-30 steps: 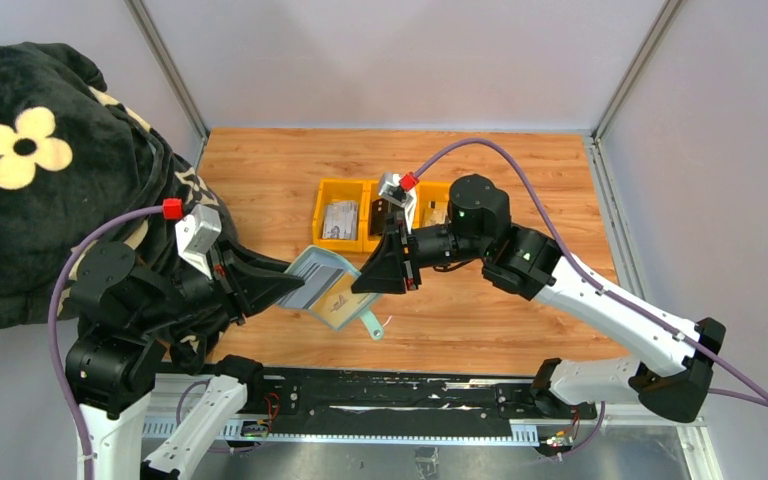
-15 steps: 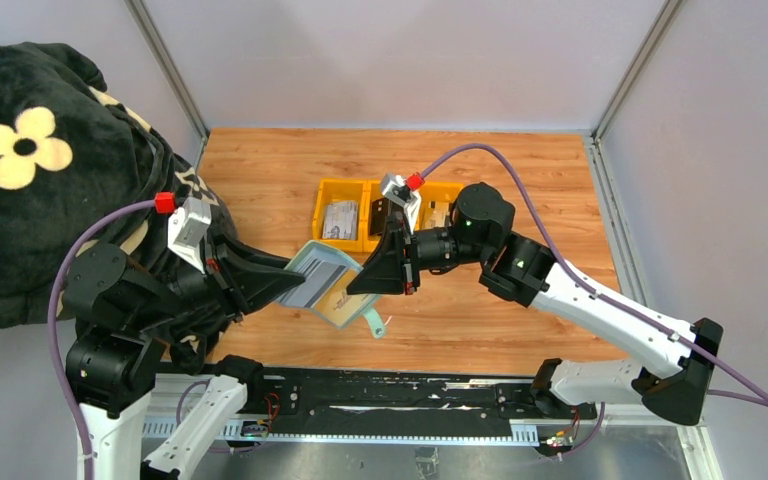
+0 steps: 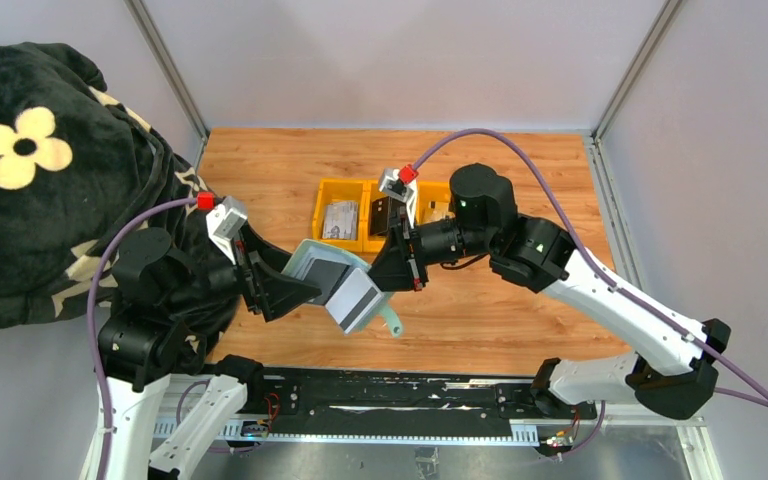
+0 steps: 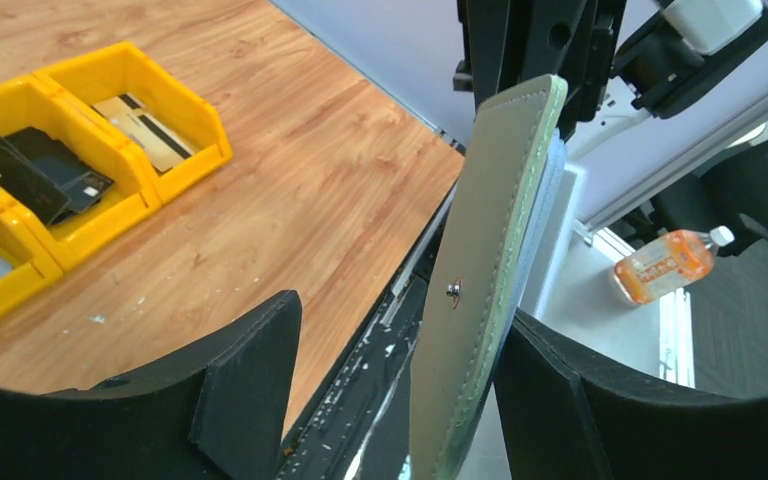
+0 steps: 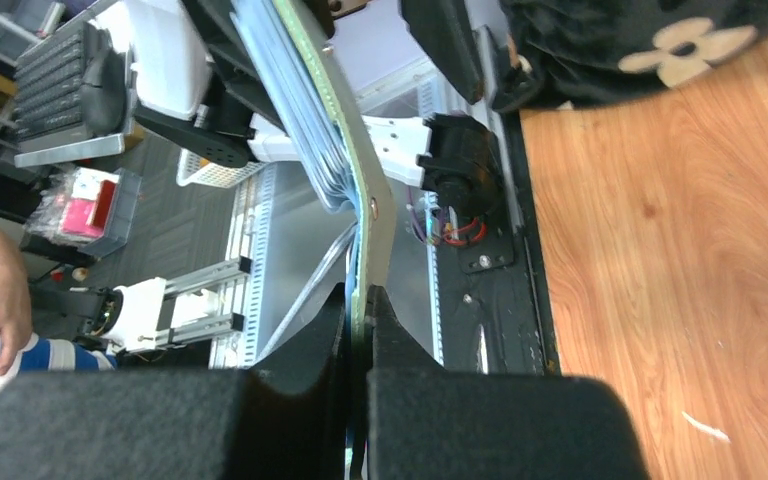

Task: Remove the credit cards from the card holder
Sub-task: Remove the credit card from the card holder.

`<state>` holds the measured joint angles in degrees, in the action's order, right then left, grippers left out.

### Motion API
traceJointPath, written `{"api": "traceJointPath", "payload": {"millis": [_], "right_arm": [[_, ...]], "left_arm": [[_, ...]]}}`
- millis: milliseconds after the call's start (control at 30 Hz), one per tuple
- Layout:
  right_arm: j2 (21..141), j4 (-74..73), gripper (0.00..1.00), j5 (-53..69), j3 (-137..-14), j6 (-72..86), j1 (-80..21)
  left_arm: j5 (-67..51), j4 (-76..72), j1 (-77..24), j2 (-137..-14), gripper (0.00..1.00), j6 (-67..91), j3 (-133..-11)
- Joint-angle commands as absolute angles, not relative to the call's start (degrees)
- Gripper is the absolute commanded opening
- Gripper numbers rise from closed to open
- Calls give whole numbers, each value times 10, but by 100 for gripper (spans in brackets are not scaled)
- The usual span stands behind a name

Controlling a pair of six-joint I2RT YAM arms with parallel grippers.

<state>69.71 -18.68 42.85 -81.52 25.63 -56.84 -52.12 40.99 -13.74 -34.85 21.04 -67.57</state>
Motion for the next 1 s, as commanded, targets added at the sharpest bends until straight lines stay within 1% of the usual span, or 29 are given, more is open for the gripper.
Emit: {"api": "traceJointPath", "payload": {"millis": [0, 67, 167, 233, 333, 400, 467, 633, 700, 800, 967], "right_arm": [[725, -355, 0, 354, -912, 211, -571], [752, -450, 0, 271, -968, 198, -572], [798, -542, 0, 162, -1040, 191, -590], [830, -588, 0, 75, -1084, 186, -619], [907, -676, 0, -65, -1190, 184, -661], [954, -719, 0, -128, -1258, 183, -681], [991, -741, 0, -181, -1308, 184, -699], [1064, -770, 0, -303, -1400, 171, -743], [1095, -786, 0, -340, -1438, 162, -757], [1107, -794, 0, -360, -1443, 157, -761], [1071, -751, 0, -311, -1400, 156, -762]], "left_arm": [[-506, 440, -139, -336, 72, 156, -673], [-524, 448, -139, -332, 74, 141, -666], [-539, 446, -139, -312, 83, 118, -649], [-510, 438, -139, -292, 88, 84, -634], [-457, 405, -139, -261, 93, 68, -592], [-435, 375, -139, -250, 97, 72, -563], [-428, 346, -139, -241, 99, 81, -537], [-401, 310, -140, -216, 100, 92, -485], [-384, 305, -140, -203, 100, 95, -468], [-369, 301, -139, -178, 100, 99, -443], [-335, 282, -139, -163, 100, 99, -417]]}}
